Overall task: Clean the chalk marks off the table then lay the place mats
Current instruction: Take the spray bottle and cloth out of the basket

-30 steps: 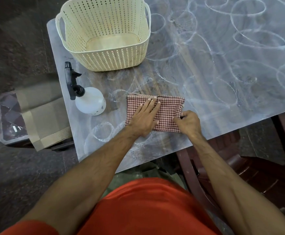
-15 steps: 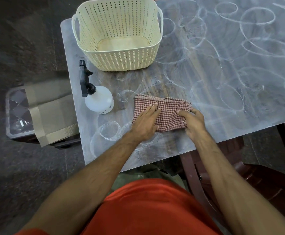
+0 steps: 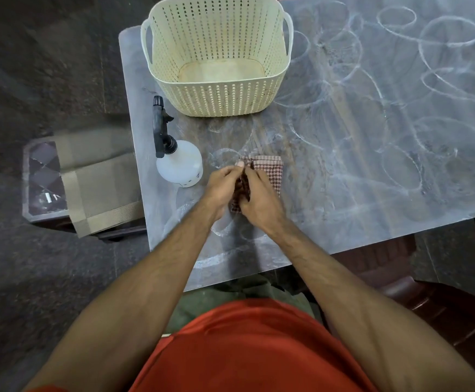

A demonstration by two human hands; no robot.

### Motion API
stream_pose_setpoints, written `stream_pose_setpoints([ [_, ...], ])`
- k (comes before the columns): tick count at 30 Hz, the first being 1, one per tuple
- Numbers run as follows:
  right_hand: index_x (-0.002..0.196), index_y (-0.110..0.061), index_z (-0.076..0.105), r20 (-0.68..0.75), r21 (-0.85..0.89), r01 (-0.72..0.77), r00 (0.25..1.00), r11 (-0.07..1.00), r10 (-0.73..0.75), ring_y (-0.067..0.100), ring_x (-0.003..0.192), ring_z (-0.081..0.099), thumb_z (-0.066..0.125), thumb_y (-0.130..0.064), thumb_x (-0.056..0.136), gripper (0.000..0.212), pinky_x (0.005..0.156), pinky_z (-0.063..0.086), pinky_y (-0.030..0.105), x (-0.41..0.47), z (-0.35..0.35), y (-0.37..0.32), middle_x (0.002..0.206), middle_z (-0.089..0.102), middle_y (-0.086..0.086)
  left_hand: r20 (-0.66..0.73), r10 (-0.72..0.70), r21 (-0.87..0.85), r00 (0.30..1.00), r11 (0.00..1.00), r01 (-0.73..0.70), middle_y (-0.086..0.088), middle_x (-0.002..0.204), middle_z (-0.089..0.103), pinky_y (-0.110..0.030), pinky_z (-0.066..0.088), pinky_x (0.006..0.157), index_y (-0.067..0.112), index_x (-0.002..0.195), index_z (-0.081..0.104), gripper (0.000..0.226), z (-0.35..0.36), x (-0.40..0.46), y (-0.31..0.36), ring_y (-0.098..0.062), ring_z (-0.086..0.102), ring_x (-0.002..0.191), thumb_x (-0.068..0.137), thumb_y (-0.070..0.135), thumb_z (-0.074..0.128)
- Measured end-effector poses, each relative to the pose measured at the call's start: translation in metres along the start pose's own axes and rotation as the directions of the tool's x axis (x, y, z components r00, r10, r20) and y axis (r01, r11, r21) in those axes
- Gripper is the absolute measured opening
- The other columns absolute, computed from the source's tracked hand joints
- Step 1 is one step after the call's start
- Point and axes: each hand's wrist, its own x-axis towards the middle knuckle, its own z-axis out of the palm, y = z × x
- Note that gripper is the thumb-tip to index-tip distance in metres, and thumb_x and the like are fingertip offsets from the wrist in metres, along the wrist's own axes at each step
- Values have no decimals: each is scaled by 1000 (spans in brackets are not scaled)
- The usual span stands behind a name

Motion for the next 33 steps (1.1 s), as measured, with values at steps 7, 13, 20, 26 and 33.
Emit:
stream_pose_setpoints([
  [7,146,-16,33,84,64,18,996,998,-24,19,113,53,66,-19,82,72,94,48,34,-7,3,8,130,52,6,-46,38,53,998,998,-35,-7,95,73,-26,57,78,9,103,68,25,2,2,6,-18,70,87,86,26,74],
  [13,144,-17,42,-34,236,-109,992,966,120,4,99,61,61,-14,92,55,88,53,25,-17,-10,22,127,59,-1,-44,260,447,965,868,-214,-4,122,67,-31,49,100,11,129,57,50,4,7,10,-15,63,111,84,24,75],
  [20,117,-2,58,-239,325,-418,832,848,501,5,72,56,67,-20,91,32,61,47,12,3,-24,40,91,63,-3,2,489,629,872,678,-381,-7,140,54,-43,42,109,7,140,46,61,-14,-2,-2,-21,50,129,83,2,67],
  [26,75,-14,61,33,604,-513,781,610,624,18,73,64,67,-7,87,15,70,55,34,25,-28,38,75,67,-1,110,618,740,779,472,-479,-7,122,59,-31,40,104,10,121,60,35,-12,-24,-7,-19,53,116,86,8,64],
  [33,81,-10,67,322,870,-464,788,164,524,21,72,62,57,-14,83,11,65,51,32,22,-35,27,80,66,6,411,472,705,780,378,-600,-10,146,45,-38,32,114,7,144,42,51,17,-47,-26,-22,41,134,97,23,52],
])
